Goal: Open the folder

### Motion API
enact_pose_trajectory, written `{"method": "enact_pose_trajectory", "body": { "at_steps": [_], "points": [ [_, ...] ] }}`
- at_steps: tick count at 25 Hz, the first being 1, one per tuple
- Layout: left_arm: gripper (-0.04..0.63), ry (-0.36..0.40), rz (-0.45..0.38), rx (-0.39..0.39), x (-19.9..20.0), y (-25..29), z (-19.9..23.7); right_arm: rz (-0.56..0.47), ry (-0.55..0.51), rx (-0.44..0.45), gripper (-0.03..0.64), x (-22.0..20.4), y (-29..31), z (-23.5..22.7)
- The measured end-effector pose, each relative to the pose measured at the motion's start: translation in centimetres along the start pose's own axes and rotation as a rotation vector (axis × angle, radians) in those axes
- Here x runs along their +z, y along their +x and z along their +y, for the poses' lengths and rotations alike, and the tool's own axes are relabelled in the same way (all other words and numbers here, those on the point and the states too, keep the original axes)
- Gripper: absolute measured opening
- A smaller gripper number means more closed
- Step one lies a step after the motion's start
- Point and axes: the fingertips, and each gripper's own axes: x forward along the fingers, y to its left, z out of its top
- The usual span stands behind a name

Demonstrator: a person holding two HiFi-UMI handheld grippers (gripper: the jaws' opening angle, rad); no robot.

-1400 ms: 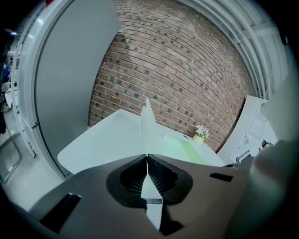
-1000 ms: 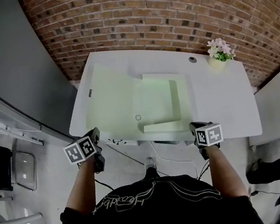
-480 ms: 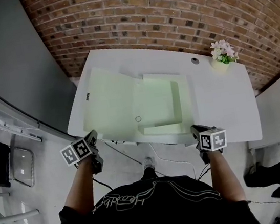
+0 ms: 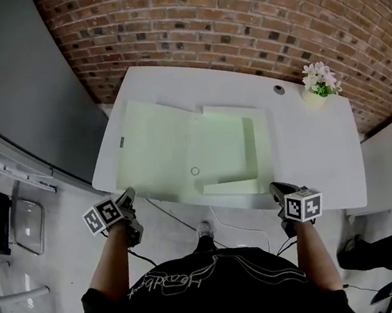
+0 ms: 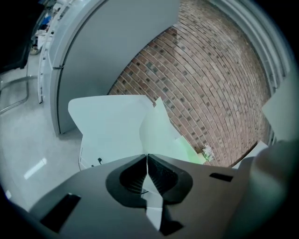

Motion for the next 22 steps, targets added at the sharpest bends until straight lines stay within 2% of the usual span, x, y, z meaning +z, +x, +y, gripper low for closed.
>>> {"method": "enact_pose_trajectory", "body": {
  "at_steps": [6,22],
  "points": [
    [0.009,-0.091,0.003,-0.006,-0.5,0.6,1.1,-0.006,0.025,0.048,0.002,0.1,-0.1,0.1],
    [0.012,-0.200,0.023,0.051,-1.6,1.6,3.3,0.022,0.007,0.094,0.002,0.7,0.0,0.3]
  ]
}}
